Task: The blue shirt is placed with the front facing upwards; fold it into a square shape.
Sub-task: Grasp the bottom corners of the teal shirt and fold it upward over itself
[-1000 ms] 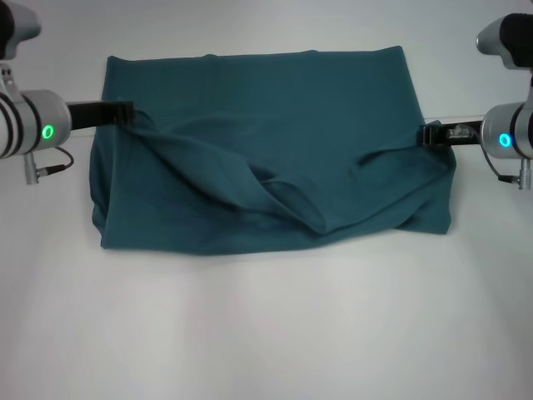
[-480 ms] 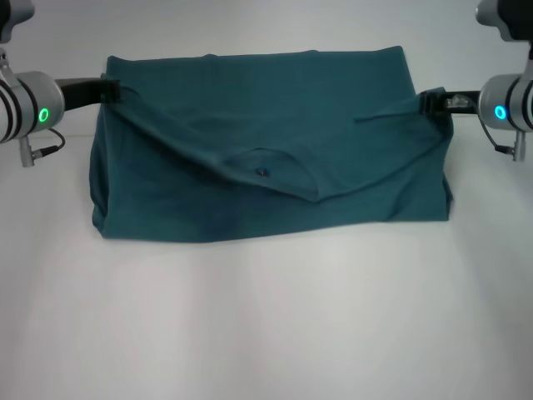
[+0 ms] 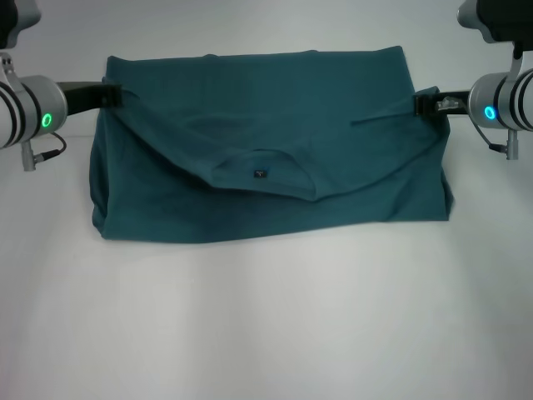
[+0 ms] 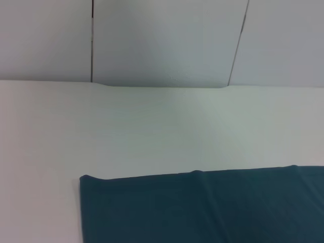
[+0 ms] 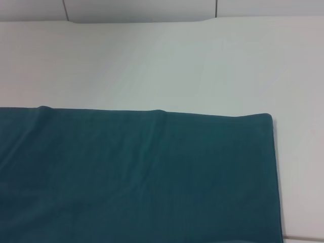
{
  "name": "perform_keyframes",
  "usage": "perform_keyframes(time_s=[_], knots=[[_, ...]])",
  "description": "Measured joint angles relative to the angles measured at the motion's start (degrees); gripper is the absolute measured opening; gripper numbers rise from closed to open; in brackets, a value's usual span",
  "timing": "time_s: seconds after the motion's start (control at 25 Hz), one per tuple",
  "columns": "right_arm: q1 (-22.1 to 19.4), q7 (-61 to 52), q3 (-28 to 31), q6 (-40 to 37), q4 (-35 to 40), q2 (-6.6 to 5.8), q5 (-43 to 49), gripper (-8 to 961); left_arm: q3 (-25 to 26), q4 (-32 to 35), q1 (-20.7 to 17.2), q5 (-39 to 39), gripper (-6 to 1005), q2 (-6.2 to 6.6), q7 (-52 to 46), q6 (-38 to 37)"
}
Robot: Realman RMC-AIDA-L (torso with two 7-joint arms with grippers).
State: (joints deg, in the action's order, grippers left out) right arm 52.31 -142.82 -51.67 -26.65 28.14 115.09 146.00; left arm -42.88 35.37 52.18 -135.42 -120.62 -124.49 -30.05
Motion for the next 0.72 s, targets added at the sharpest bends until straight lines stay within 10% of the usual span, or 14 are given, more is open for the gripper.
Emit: perform_keyframes(time_s=[0.72], knots=[[-0.4,0.8,-1.2,0.2,-0.1,0.28,0.1,184,-0.6,-0.1,0.5,0.2,68,-0.74,2.7,0.1]])
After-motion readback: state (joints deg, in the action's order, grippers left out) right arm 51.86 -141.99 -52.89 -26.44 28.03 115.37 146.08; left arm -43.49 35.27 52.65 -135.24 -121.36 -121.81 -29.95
